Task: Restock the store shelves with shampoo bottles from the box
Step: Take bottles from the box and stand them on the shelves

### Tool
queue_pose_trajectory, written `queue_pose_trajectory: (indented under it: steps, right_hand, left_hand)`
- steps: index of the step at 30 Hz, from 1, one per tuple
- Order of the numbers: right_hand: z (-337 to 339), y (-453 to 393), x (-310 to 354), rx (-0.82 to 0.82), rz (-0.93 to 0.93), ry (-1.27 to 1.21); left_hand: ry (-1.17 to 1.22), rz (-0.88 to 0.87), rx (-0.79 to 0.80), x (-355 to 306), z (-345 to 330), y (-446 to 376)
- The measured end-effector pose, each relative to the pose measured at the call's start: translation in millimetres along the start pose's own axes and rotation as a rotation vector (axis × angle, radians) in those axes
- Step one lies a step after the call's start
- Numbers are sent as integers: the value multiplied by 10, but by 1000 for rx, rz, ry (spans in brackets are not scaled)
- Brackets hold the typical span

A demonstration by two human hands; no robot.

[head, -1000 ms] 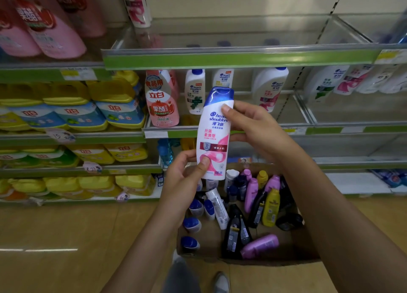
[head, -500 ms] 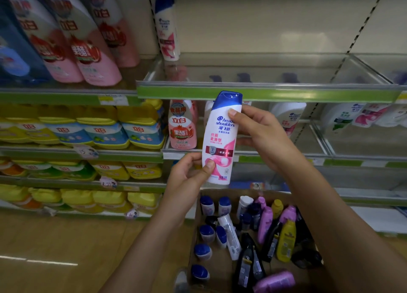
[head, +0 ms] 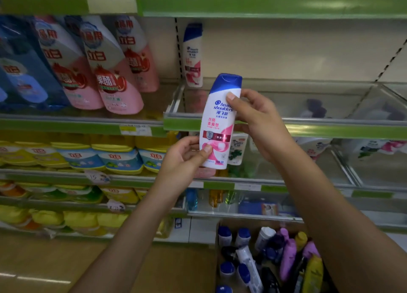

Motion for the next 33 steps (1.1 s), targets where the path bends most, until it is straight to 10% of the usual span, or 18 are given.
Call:
queue_pose_trajectory:
  steps: [33]
  right_hand:
    - [-563, -1840, -134, -26, 282, 147]
  left_hand:
    - [-343, -199, 48, -44, 642, -2403]
Point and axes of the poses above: each hand's wrist, its own y-axis away from the middle knuckle, its own z-axis out of the back of the hand, x = y × z, the point moved 8 cm from there along -y, towards the middle knuckle, and after that the axes turned 1 degree about y, right-handed, at the moved point
